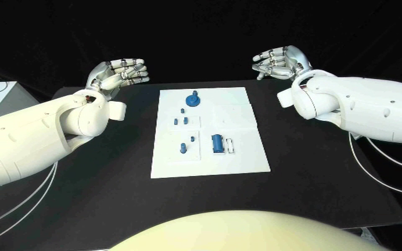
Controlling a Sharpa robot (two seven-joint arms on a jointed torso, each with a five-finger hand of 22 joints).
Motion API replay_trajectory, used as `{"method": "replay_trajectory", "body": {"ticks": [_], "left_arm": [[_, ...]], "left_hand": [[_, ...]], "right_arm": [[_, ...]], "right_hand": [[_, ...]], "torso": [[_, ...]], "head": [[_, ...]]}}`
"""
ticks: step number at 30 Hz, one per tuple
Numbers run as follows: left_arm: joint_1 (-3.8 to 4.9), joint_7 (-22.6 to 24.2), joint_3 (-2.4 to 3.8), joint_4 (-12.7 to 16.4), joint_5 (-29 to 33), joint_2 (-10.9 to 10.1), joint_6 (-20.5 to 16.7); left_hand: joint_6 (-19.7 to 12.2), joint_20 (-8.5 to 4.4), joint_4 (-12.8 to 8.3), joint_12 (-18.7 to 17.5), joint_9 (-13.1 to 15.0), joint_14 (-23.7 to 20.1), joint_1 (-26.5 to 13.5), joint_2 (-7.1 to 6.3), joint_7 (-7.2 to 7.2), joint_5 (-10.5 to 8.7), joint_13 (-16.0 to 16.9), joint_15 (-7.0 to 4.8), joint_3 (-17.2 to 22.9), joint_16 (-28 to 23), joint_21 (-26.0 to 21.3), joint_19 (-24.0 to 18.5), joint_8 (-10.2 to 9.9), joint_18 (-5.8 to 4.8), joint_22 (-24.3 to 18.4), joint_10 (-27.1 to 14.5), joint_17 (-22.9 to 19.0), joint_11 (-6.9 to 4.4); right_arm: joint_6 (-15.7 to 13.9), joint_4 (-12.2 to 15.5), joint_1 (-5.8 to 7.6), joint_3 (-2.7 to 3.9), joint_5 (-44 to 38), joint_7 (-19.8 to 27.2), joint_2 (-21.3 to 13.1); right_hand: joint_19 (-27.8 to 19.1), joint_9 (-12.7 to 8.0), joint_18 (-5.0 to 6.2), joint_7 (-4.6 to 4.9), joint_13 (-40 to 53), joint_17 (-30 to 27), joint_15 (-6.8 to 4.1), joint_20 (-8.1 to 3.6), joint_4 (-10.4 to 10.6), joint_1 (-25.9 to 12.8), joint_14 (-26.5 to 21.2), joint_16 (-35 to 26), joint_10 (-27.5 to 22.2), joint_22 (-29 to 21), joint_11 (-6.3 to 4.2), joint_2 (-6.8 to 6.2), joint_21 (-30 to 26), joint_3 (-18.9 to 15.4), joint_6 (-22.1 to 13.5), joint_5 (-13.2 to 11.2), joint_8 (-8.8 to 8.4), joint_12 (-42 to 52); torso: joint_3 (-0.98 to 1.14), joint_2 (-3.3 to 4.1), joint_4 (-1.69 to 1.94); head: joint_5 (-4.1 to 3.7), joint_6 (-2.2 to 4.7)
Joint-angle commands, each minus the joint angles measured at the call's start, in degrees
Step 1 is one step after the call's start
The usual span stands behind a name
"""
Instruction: Assemble the parts on the task board
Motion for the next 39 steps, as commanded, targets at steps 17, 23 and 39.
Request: {"method": "replay_trajectory", "body": {"ticks": [17, 23, 39], "left_arm": [[0.0, 0.86, 0.04, 0.37, 0.41, -0.09, 0.44], [0.01, 0.86, 0.04, 0.43, 0.41, -0.13, 0.49], [0.0, 0.85, 0.04, 0.54, 0.41, -0.11, 0.86]], "left_hand": [[0.2, -0.02, -0.13, 0.12, -0.11, 0.18, 0.61, -0.16, 0.39, -0.07, 0.03, -0.26, -0.1, -0.17, -0.29, -0.05, 0.22, 0.18, -0.11, 0.41, -0.09, -0.14], [0.22, -0.02, -0.12, 0.12, -0.13, 0.21, 0.61, -0.16, 0.41, -0.07, 0.03, -0.26, -0.1, -0.17, -0.31, -0.03, 0.22, 0.18, -0.12, 0.44, -0.1, -0.14], [0.33, -0.02, -0.11, 0.16, -0.19, 0.31, 0.64, -0.12, 0.5, -0.05, 0.03, -0.27, -0.06, -0.17, -0.35, 0.02, 0.27, 0.18, -0.17, 0.59, -0.14, -0.13]], "right_arm": [[0.9, -0.33, 0.03, 0.04, 0.0, 0.72, 0.17], [1.03, -0.45, 0.03, 0.04, -0.02, 0.71, 0.27], [1.39, -0.76, 0.02, 0.03, -0.18, 0.61, 0.52]], "right_hand": [[0.46, -0.1, 0.63, 0.06, -0.2, -0.14, 0.06, -0.06, -0.07, 0.1, 0.53, -0.28, 0.41, -0.19, -0.15, 0.53, -0.27, -0.41, 0.51, 0.24, -0.41, -0.33], [0.46, -0.1, 0.63, 0.06, -0.2, -0.14, 0.06, -0.06, -0.07, 0.1, 0.53, -0.28, 0.41, -0.19, -0.15, 0.53, -0.27, -0.41, 0.51, 0.24, -0.41, -0.33], [0.59, -0.13, 0.64, 0.04, -0.55, -0.2, 0.04, -0.09, -0.23, 0.31, 0.75, -0.66, 0.57, -0.49, -0.17, 0.63, -0.33, -0.44, 0.64, 0.14, -0.46, -0.42]], "torso": [[0.03, 0.16, 0.03], [0.05, 0.11, -0.02], [0.09, 0.12, -0.03]], "head": [[0.12, 0.0], [0.14, 0.0], [0.11, 0.0]]}}
